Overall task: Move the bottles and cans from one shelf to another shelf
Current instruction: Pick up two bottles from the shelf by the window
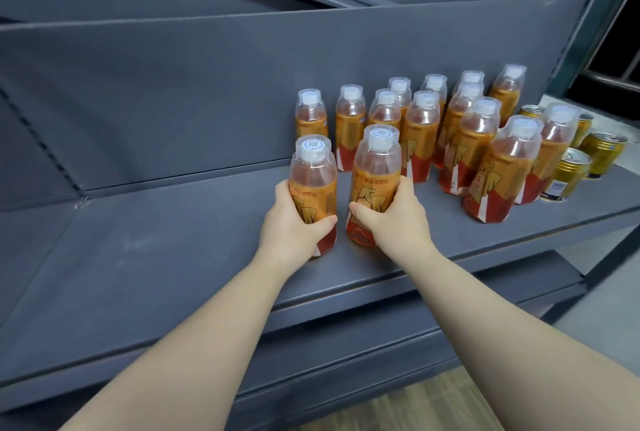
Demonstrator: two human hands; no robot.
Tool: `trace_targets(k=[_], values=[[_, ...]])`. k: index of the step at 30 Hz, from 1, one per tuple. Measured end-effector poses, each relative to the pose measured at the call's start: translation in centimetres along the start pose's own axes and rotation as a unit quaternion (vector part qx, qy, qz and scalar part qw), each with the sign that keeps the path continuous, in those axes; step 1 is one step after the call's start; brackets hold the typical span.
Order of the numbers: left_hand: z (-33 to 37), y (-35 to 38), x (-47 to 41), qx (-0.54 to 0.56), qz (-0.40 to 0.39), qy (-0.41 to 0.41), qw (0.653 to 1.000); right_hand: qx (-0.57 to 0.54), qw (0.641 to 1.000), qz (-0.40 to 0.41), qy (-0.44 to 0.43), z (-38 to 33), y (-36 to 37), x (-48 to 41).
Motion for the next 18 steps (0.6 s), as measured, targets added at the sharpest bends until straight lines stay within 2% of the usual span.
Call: trace_targets(k=[18], values=[[-6.7, -14.6, 13.3, -0.006, 0.049, -0.034, 0.998, -0.022, 0.996, -0.079, -0.026, -8.3, 9.1, 16.1]])
Point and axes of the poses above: each hand's wrist, its own x-axis away from the middle knuckle, its own y-axis out of the palm, z = x × y, the point moved 4 cm from there along -x, towards the middle knuckle, and after that the axes turned 1 degree about -z, right-handed, at the moved point
